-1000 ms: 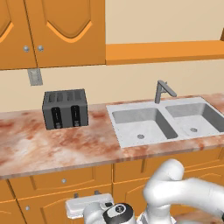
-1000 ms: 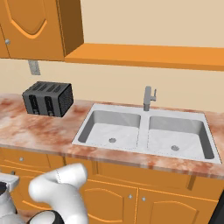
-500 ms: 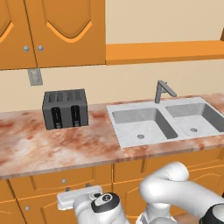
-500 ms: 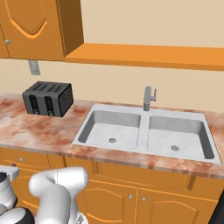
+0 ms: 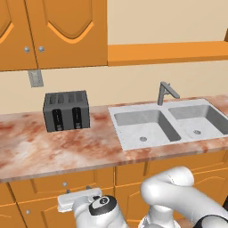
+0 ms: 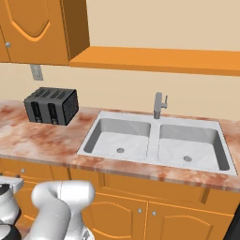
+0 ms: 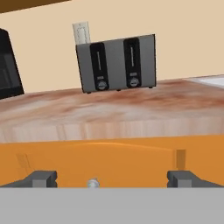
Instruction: Take the tongs from the drawer on the left and place them on the dining counter next to the tray containing the hot dog.
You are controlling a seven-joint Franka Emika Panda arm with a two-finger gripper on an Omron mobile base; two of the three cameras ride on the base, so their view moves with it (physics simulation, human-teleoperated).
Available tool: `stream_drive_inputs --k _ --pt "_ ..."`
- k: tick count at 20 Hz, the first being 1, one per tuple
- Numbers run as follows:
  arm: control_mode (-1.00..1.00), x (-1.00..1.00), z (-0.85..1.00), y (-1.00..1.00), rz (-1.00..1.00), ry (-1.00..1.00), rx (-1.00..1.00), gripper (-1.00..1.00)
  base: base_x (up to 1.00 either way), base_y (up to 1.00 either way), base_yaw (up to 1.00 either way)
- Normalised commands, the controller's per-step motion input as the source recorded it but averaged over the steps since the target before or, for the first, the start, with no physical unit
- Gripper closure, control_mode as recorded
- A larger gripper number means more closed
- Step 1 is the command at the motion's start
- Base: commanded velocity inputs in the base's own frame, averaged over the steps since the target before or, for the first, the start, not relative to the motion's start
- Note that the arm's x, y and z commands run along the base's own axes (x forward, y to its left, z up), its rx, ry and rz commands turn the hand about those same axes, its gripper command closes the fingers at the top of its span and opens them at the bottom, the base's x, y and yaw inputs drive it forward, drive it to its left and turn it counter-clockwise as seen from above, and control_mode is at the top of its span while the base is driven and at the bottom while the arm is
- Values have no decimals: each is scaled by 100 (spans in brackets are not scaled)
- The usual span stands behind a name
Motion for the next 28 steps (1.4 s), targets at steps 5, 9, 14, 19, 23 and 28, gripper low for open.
stream_drive_inputs --k 5,9,14,19,23,28 --pt "-100 36 -9 0 0 0 0 -100 0 0 0" --pt "-100 28 -23 0 0 0 0 -100 0 0 0" --pt "-100 31 -17 8 0 0 0 -100 0 0 0" --pt "-100 4 -35 34 0 0 -4 -100 0 0 0" --pt "-100 5 -32 36 0 -1 -3 -100 0 0 0" --pt "-100 25 -18 10 0 -3 0 -100 0 0 0"
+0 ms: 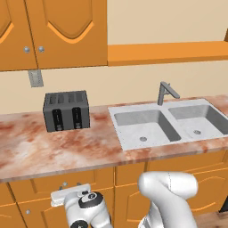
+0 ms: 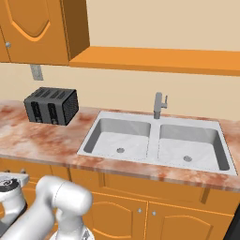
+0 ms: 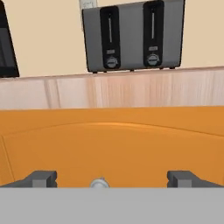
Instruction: Take the tongs from the drawer on the left and place them on the dining counter next to the tray containing the hot dog.
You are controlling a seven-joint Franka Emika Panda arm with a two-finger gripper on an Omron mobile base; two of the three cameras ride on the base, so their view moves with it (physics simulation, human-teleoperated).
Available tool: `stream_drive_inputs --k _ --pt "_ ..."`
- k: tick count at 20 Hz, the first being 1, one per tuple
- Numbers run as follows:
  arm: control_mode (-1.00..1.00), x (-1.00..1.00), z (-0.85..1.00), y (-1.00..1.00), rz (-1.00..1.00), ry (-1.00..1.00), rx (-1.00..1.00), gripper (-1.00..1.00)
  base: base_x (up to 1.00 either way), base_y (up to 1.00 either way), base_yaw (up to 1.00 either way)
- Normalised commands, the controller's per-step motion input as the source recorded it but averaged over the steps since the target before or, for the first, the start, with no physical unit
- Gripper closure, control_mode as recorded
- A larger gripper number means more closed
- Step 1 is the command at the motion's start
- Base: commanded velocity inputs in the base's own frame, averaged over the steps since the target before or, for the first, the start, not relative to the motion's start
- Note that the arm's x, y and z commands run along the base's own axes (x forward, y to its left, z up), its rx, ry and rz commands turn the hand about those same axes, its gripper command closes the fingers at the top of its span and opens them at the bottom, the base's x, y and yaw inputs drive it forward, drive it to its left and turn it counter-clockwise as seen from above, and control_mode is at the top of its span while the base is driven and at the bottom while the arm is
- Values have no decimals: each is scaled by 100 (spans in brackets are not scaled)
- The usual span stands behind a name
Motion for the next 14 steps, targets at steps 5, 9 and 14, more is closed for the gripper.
stream_drive_inputs --k 5,9,14 --pt "-100 18 -36 0 0 0 0 -100 0 0 0" --pt "-100 32 -21 6 0 -2 0 -100 0 0 0" --pt "-100 28 -18 24 0 -1 0 -100 0 0 0"
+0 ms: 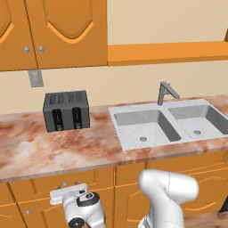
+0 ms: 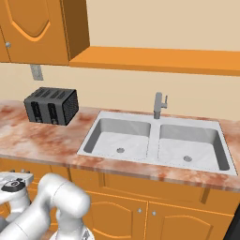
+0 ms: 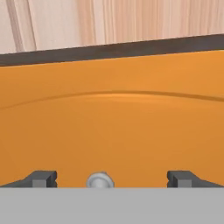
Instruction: Take the tongs from the drawer on the left and place them on the dining counter next to the tray containing the hot dog.
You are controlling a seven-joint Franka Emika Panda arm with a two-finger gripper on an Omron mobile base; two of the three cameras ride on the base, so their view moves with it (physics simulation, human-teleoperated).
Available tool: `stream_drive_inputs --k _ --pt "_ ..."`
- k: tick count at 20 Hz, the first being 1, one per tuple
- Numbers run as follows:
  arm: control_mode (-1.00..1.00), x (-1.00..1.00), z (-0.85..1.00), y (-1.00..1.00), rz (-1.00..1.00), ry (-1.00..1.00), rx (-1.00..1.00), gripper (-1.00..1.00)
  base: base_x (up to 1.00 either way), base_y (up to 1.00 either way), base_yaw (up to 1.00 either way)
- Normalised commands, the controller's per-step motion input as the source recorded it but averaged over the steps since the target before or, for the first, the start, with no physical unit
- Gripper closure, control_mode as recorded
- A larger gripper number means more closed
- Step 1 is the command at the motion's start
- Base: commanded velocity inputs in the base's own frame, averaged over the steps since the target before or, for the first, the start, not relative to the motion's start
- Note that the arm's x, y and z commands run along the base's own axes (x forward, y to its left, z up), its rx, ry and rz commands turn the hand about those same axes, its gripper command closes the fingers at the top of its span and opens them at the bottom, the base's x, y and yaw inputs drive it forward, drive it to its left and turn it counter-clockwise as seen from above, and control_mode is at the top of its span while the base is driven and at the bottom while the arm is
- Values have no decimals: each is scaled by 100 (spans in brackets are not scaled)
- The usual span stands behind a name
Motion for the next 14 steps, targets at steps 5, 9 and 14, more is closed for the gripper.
stream_drive_inputs --k 5,9,14 --pt "-100 23 -29 29 0 0 0 -100 0 0 0" --pt "-100 32 -29 7 0 0 0 -100 0 0 0" --pt "-100 25 -33 1 0 0 0 -100 0 0 0"
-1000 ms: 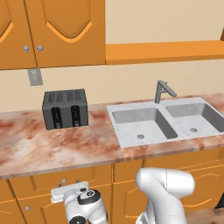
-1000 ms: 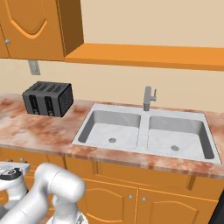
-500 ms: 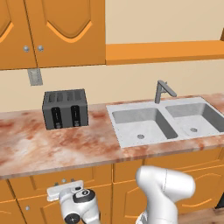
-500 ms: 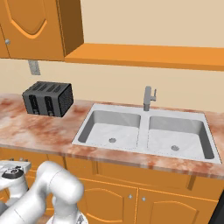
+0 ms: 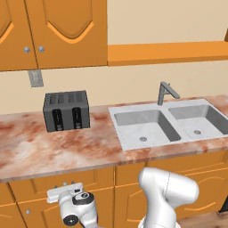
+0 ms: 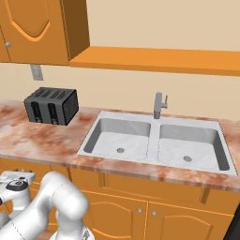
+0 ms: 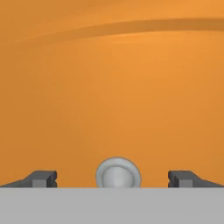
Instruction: Take the tongs from the drawer on the left and place them on the dining counter next to the tray containing the hot dog.
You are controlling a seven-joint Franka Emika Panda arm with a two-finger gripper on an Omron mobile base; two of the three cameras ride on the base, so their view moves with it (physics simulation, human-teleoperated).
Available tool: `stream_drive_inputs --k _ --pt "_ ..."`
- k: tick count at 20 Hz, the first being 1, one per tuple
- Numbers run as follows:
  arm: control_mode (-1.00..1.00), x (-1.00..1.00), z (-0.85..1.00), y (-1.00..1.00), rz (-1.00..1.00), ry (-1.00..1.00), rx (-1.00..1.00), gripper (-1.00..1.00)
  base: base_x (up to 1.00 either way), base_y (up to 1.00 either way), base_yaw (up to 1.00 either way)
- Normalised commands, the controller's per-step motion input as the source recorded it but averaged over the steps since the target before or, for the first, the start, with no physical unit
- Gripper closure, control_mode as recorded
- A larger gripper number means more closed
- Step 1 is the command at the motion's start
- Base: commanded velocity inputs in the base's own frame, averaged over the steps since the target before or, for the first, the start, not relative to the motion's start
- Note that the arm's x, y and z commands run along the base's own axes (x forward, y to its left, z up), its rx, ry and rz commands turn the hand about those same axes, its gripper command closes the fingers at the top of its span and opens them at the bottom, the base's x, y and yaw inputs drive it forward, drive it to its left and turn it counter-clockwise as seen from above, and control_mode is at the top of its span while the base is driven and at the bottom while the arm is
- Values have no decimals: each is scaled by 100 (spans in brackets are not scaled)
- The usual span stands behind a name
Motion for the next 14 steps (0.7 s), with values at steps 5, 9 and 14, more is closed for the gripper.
stream_drive_inputs --k 5,9,14 --pt "-100 29 -17 10 0 0 0 -100 0 0 0" --pt "-100 2 -1 1 0 0 0 100 0 0 0" --pt "-100 0 0 0 0 0 0 100 0 0 0"
